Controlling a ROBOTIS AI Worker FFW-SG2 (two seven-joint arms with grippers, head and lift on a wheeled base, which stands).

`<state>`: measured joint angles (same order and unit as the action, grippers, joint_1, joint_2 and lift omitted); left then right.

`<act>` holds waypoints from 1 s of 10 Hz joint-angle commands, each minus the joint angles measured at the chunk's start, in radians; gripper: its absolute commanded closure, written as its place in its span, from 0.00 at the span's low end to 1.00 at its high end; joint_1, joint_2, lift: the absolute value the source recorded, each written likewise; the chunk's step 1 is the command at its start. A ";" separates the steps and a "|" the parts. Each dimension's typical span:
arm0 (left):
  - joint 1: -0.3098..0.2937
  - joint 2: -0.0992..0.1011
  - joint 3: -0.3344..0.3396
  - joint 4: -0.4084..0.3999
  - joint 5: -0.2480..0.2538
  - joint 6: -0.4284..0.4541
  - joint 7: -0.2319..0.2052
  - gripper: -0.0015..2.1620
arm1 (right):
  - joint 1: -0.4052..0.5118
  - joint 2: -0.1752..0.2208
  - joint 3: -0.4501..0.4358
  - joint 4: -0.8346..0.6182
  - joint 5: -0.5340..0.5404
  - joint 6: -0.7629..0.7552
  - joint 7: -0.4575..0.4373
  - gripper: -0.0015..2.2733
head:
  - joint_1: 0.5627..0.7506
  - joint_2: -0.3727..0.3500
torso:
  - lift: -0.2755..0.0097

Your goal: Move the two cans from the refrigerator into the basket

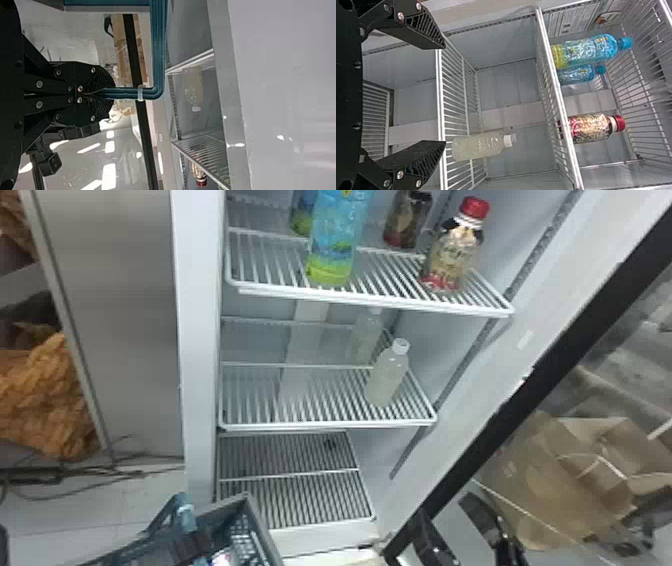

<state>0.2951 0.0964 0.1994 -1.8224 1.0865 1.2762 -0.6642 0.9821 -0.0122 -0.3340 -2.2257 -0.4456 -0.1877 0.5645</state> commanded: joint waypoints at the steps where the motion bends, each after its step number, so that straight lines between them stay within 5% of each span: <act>1: 0.002 -0.001 0.000 0.000 0.000 0.000 0.000 0.56 | 0.000 -0.002 0.003 0.003 -0.005 0.001 0.000 0.09 | 0.70 0.03 | 0.20; 10: 0.004 -0.001 0.000 0.000 -0.002 0.000 0.000 0.56 | -0.005 -0.005 0.011 0.016 -0.017 0.001 0.000 0.09 | 0.70 0.03 | 0.20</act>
